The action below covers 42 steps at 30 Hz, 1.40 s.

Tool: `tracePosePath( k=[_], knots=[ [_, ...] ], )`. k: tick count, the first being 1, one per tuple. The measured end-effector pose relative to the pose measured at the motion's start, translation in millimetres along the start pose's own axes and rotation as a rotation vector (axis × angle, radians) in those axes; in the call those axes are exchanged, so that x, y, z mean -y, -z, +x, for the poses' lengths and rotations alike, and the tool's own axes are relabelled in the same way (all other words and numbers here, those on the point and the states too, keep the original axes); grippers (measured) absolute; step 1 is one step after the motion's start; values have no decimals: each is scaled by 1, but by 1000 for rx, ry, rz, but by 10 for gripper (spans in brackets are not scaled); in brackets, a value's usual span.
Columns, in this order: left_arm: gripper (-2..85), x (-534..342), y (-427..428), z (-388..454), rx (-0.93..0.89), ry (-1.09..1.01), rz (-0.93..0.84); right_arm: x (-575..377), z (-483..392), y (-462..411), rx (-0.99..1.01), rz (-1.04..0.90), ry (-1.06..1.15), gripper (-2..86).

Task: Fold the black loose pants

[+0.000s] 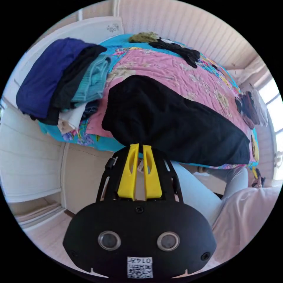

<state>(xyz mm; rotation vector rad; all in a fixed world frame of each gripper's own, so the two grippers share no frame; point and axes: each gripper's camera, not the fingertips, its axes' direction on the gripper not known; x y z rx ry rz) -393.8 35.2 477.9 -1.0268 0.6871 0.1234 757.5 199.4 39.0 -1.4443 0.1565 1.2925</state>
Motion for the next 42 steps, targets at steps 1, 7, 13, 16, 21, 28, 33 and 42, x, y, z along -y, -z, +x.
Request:
tracePosePath(
  k=[1, 7, 13, 16, 21, 28, 33, 42],
  knots=[
    [26, 4, 5, 24, 43, -63, 11, -4, -1, 1, -17, 0, 31, 23],
    [22, 25, 26, 137, 157, -305, 154, -16, -4, -22, -72, -92, 154, 47],
    [46, 70, 31, 269, -148, -555, 332, -13, -14, -45, -88, -107, 226, 81],
    [52, 95, -5, 371, -285, -762, 289, -4, -17, -59, -133, -154, 231, 86],
    [59, 110, -87, 546, -556, -1003, 148, 3, -20, -70, -110, -226, 267, 37],
    [58, 114, -202, 742, -384, -1202, 20, 3, -3, -50, -14, -144, 239, 20],
    [55, 116, -246, 791, -273, -1290, -68, 8, -3, -50, -25, -177, 249, 71],
    [-9, 117, -276, 813, -223, -1342, -107, 16, -17, -62, -17, -255, 337, 9]
  ],
)
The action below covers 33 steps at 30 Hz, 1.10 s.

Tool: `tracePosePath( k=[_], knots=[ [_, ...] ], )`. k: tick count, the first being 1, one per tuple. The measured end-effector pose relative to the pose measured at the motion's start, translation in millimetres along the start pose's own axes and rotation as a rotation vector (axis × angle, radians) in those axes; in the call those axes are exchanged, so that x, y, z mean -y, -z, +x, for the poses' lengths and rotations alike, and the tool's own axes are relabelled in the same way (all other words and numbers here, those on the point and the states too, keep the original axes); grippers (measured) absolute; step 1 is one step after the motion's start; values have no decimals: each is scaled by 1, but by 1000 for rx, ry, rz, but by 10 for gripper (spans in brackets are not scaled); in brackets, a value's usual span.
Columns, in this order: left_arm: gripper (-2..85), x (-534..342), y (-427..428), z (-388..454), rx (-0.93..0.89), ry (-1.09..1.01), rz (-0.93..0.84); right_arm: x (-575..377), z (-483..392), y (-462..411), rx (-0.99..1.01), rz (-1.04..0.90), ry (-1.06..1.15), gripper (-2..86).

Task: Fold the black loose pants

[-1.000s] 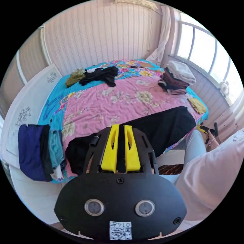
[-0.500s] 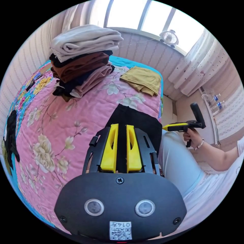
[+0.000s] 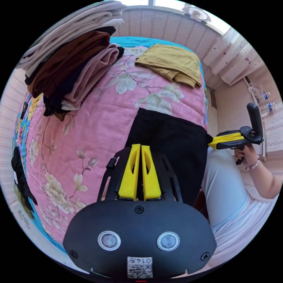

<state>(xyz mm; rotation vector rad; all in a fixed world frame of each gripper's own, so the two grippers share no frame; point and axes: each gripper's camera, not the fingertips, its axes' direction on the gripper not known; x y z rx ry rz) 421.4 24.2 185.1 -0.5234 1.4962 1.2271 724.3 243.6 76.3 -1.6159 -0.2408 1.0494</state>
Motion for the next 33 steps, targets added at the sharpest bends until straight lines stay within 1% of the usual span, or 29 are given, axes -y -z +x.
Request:
tracePosePath(
  k=[1, 7, 10, 12, 14, 16, 18, 22, 27, 28, 30, 32, 33],
  knots=[
    [-9, 0, 5, -4, -20, -5, 29, 0, -1, 1, -1, 5, 5, 6],
    [-10, 17, 23, -30, -51, -4, 62, 3, -11, 20, 50, 96, 8, 2],
    [-10, 26, 21, -41, -90, 21, 86, 12, -9, 18, 12, 95, -20, 1],
    [-9, 31, 12, -44, -104, 26, 70, 16, -4, 13, -5, 72, -48, 0],
    [-8, 34, -8, -49, -156, 64, 3, 20, 1, 7, -26, 23, -80, 0],
    [-4, 32, -19, -52, -164, 89, -29, 20, 1, 5, -33, 17, -94, 0],
    [0, 29, -21, -57, -184, 128, -35, 20, 2, 1, -29, 7, -100, 0],
    [1, 20, -5, -67, -185, 135, 31, 19, -2, -2, -6, 21, -95, 1],
    [-3, 11, -6, -85, -197, 171, -49, 21, -10, -18, -28, 11, -105, 2],
    [-4, 4, 4, -92, -171, 177, -29, 22, -13, -23, -33, 3, -108, 2],
    [-8, -17, 36, -106, -111, 211, 63, 23, -18, -25, -39, 3, -107, 3],
    [-9, -68, 88, -124, -116, 229, 192, 19, -30, -21, -70, 24, -95, 5],
    [-9, -86, 101, -128, -108, 234, 218, 18, -34, -20, -87, 25, -90, 5]
  ],
)
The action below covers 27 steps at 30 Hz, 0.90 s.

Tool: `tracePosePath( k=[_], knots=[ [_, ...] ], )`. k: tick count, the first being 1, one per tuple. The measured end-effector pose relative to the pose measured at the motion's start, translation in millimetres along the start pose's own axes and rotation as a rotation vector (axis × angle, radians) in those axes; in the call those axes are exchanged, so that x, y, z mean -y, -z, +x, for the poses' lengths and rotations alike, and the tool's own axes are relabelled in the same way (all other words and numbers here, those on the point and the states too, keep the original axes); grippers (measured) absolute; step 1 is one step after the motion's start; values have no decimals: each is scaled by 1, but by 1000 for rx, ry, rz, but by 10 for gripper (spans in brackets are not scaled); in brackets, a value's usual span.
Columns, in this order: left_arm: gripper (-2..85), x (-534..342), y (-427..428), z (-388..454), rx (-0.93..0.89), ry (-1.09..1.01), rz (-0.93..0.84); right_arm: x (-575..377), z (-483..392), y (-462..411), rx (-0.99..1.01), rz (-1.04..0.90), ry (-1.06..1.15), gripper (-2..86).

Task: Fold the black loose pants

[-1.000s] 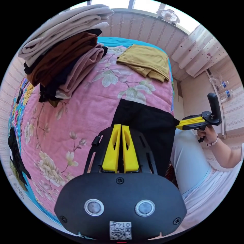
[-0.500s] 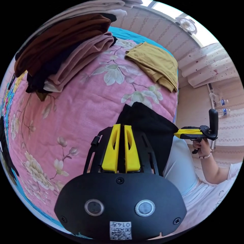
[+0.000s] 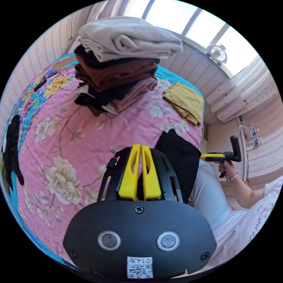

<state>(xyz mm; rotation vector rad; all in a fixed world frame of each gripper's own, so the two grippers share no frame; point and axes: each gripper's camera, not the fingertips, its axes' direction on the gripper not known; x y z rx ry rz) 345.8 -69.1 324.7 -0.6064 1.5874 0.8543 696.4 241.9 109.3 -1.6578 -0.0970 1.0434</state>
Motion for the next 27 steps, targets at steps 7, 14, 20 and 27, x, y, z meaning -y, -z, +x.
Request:
tracePosePath(
  k=[7, 14, 20, 27],
  knots=[
    [17, -248, 130, -43, 292, 205, -52, -14, -100, 5, -78, 47, 323, 7],
    [40, -409, 163, -62, 334, 538, -22, -16, -325, -123, -60, -229, 954, 32],
    [60, -423, 169, -79, 454, 455, -39, -44, -468, -245, -217, -417, 1250, 72],
    [66, -447, 159, -124, 393, 465, -137, -58, -527, -332, -345, -526, 1333, 69]
  ],
)
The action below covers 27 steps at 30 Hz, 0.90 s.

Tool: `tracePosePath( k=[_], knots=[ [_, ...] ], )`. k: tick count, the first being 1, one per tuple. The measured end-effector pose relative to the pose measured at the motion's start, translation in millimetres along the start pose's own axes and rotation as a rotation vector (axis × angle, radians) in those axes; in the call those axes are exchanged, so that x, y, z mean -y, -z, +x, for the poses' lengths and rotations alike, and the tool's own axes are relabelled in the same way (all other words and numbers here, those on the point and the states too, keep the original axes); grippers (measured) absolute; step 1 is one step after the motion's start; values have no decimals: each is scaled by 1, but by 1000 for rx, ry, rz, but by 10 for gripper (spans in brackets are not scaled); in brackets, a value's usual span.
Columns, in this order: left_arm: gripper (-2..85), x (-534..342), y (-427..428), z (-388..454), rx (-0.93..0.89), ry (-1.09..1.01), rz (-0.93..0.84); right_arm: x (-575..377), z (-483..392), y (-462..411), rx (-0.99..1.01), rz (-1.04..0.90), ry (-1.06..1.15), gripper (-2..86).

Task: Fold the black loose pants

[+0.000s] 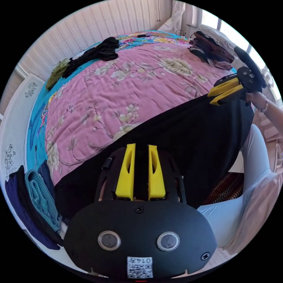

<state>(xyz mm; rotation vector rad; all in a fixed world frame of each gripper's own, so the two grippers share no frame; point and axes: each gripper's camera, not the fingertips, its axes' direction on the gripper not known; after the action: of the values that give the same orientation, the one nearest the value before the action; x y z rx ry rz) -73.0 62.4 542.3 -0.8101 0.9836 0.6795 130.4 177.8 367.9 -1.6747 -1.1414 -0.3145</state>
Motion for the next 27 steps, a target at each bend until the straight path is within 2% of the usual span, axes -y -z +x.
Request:
tracePosePath(
  k=[3, 9, 12, 14, 18, 21, 23, 25, 27],
  knots=[
    [19, -8, -6, -9, -55, -5, 5, 15, 0, -24, 33, -102, -10, 34],
    [-9, -17, 31, -35, -29, 41, 159, 22, 0, 9, -6, 34, -46, 1],
    [-8, -11, 19, -50, -50, 86, 121, 37, 10, 1, 23, 10, -92, -2],
    [-6, -8, -5, -57, -75, 125, 26, 46, 19, -23, 27, -56, -150, -3],
    [21, -16, 1, -75, -147, 174, 53, 47, 26, -32, 42, -82, -197, -4],
    [49, -39, 40, -86, -126, 197, 164, 28, 26, 4, 4, 39, -218, -4],
    [45, -67, 74, -78, -53, 188, 247, -1, 13, 34, -107, 132, -219, -5],
    [27, -90, 90, -58, -58, 149, 310, -29, -8, 52, -207, 211, -219, -6],
    [14, -108, 93, -28, -106, 102, 327, -59, -30, 63, -207, 373, -269, -8]
  ],
)
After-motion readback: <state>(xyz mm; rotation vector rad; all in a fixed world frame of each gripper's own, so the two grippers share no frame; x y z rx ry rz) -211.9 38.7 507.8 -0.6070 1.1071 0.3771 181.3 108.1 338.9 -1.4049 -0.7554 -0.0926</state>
